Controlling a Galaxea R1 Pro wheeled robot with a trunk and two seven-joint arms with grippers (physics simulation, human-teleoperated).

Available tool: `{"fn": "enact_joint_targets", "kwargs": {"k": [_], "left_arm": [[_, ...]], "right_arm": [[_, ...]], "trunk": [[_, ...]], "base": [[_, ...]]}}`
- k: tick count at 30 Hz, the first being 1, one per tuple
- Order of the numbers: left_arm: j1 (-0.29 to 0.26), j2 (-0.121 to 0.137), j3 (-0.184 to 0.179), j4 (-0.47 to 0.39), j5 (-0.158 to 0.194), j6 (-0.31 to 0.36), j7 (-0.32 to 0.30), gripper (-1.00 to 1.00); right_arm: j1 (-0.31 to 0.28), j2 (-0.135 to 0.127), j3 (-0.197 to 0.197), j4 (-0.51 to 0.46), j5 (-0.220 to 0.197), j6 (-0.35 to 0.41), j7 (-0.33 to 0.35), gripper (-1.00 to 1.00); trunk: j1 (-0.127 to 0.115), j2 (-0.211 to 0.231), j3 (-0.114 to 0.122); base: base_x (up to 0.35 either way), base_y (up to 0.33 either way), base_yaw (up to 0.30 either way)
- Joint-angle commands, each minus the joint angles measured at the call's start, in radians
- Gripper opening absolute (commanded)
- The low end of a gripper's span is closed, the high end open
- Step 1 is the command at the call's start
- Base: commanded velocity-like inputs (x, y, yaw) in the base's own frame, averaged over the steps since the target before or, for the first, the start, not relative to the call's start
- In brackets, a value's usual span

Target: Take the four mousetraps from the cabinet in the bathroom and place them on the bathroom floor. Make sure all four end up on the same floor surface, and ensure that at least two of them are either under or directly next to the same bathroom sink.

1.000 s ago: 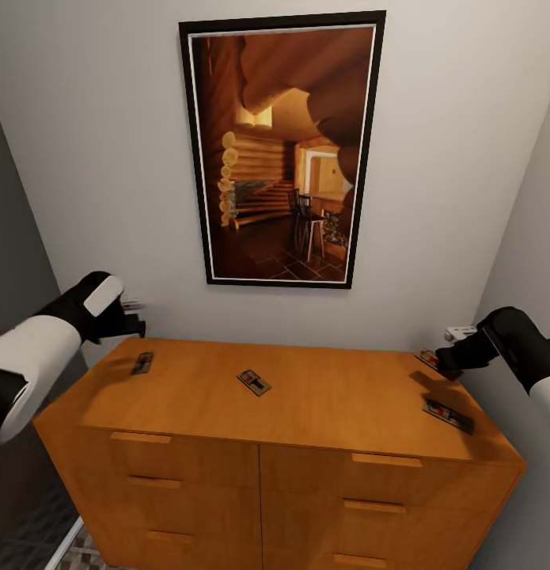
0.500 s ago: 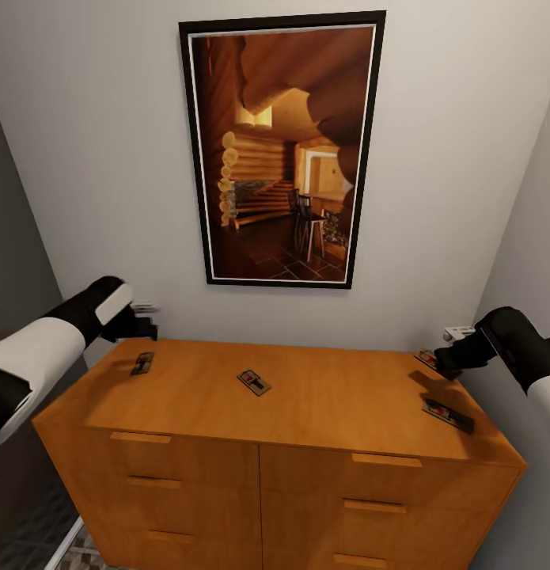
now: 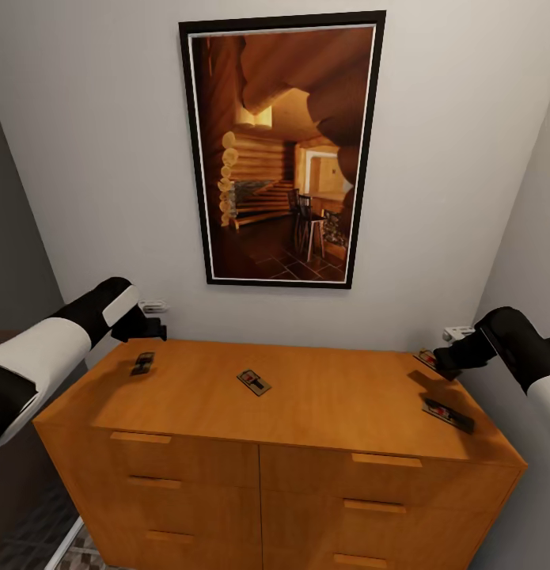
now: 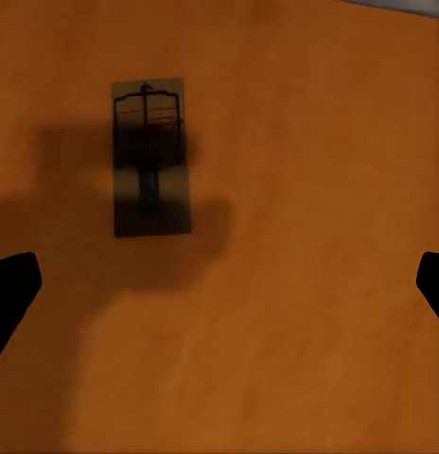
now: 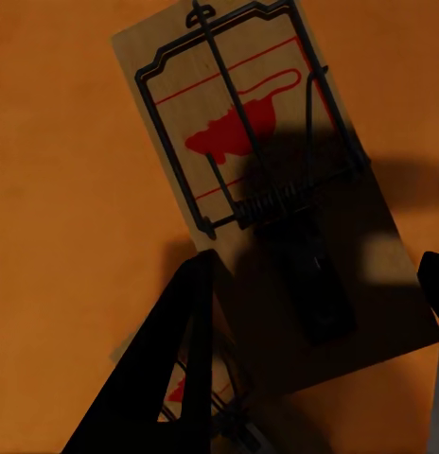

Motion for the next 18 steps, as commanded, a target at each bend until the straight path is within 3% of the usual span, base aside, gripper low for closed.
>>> {"fn": "enact_joint_targets", "kwargs": {"k": [1,18], "left_arm": [[-0.001,0.001,-0.007,-0.002,0.011,0.002,0.007,1.0],[-0.001,0.0,-0.007,-0.001,0.019,0.004,0.001,1.0]], "right_arm": [[-0.001,-0.001,0.004,-0.001,0.009,0.001,0.01,-1.0],[-0.001,-0.001,0.004,-0.001,0.009,0.001,0.01,-1.0]], "trunk": [[0.0,-0.001,-0.001],[0.0,-0.001,-0.001]], "base": [[0.0,0.0,0.0],[0.0,0.0,0.0]]}}
